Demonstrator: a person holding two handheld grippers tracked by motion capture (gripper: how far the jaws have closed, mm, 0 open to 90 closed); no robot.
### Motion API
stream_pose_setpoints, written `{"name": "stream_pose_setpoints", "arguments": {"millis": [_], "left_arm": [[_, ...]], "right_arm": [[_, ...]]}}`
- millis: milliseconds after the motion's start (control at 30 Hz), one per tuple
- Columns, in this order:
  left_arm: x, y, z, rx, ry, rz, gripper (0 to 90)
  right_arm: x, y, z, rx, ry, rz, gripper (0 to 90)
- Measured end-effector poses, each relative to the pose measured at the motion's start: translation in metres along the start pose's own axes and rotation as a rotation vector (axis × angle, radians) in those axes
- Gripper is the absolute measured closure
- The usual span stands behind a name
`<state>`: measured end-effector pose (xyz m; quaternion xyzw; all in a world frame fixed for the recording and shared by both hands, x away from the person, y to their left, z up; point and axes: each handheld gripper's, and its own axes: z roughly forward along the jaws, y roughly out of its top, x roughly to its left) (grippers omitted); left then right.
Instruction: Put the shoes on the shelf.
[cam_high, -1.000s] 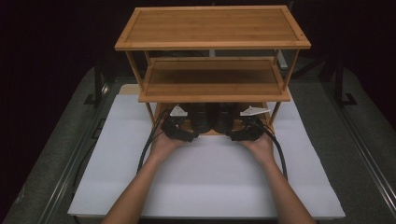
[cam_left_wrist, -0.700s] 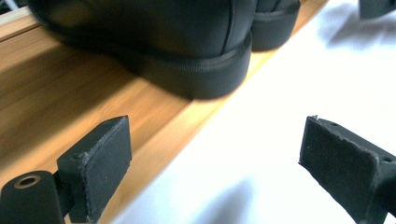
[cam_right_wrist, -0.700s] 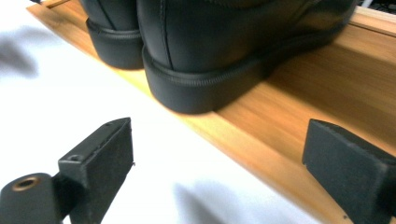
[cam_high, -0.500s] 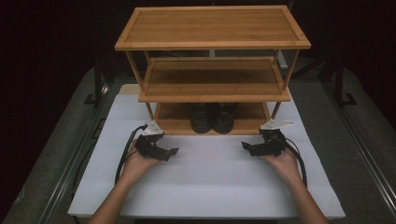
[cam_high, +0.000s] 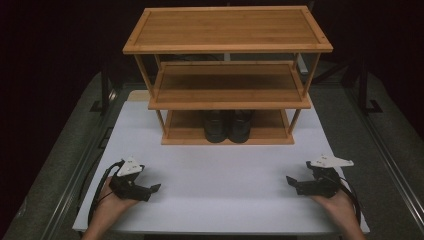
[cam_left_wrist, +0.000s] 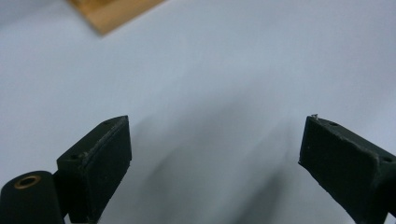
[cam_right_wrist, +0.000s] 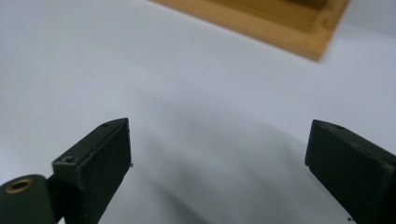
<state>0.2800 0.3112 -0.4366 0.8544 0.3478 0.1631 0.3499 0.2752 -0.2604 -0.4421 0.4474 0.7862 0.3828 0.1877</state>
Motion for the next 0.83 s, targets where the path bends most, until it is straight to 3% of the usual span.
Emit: {"name": "stream_pose_setpoints", "arguments": {"millis": [167,300,400,833], "left_arm": [[0.003,-0.015,-0.013,0.008,0.020,-0.021,6.7],[0.006,-0.027,-0.020,0.029,0.025,-0.055,1.0],[0.005,-0.036,-0.022,0.042,0.044,-0.051,0.9],[0.005,-0.041,-0.022,0.024,0.042,-0.057,0.8]], "right_arm": [[-0.003,-0.020,-0.016,0.040,-0.023,0.009,6.7],[-0.004,-0.029,-0.019,0.065,-0.045,0.004,2.1],[-0.005,-0.033,-0.016,0.116,-0.045,0.005,1.8],[-0.005,-0.033,-0.016,0.115,-0.047,0.004,1.7]]}}
